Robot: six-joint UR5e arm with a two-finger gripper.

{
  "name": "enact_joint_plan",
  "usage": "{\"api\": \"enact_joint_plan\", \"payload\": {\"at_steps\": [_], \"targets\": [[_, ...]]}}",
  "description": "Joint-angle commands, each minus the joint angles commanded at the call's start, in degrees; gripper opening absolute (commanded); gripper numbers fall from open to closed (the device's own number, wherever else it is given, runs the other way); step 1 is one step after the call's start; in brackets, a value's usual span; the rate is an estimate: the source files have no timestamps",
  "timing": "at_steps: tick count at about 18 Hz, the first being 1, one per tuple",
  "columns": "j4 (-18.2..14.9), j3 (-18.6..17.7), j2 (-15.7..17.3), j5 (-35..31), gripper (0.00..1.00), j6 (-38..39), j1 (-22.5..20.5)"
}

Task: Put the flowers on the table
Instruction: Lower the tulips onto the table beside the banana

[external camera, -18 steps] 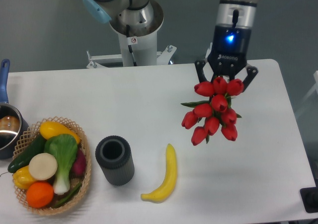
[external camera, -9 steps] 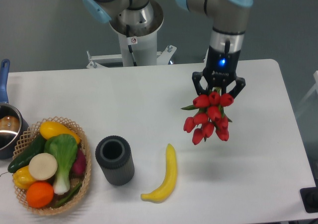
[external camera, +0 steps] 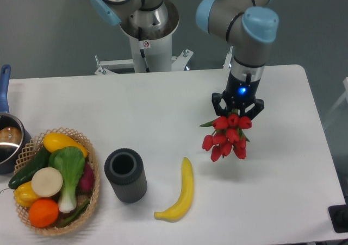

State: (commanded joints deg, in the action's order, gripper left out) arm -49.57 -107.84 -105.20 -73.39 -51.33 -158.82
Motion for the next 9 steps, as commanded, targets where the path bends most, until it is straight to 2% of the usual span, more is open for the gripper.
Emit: {"api": "enact_joint_plan", "payload": {"at_steps": [7, 9], "targets": [[0.7, 1.3, -4.7, -0.1, 0.41, -0.1, 0.1], [0.7, 1.8, -5.9, -0.1, 0.47, -0.2, 0.1]]}}
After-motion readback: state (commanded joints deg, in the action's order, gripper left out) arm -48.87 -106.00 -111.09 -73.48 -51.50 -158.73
